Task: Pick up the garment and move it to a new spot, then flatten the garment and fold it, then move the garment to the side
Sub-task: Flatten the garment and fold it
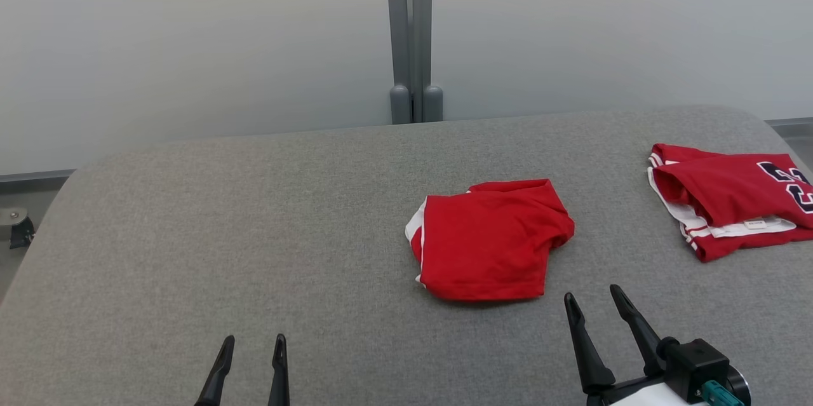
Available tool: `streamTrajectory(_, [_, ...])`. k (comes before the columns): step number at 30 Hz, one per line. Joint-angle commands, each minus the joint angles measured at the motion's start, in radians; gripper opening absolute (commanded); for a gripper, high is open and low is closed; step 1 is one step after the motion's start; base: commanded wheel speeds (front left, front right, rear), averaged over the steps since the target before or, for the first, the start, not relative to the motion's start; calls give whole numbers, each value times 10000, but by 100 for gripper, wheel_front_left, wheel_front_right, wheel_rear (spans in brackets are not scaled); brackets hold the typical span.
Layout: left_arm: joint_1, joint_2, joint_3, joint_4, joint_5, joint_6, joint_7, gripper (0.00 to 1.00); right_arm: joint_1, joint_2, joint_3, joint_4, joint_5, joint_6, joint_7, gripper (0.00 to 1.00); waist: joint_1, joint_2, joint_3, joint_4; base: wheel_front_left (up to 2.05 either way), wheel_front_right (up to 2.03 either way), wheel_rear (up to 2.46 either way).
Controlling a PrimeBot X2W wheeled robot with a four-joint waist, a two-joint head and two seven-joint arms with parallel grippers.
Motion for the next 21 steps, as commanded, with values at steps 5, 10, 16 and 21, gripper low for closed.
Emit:
streamTrajectory(5, [-178, 7, -35, 70, 23, 9, 1, 100, -64, -17, -47, 0, 55, 0, 5, 100, 0, 0, -16, 10, 0, 0, 0])
streamTrajectory(10, [-180, 7, -69, 21, 47, 49, 1, 100, -76, -17, -16, -43, 78, 0, 5, 100, 0, 0, 13, 17, 0, 0, 0])
streamTrajectory(16, [-195, 6, -81, 244, -97, -59, 0, 100, -140, -17, 10, -82, 94, 0, 5, 100, 0, 0, 144, -29, 0, 0, 0])
streamTrajectory(21, [-832, 6, -543, 1426, -26, -558, 0, 100, -250, -17, 65, -120, -36, 0, 5, 100, 0, 0, 503, -201, 0, 0, 0])
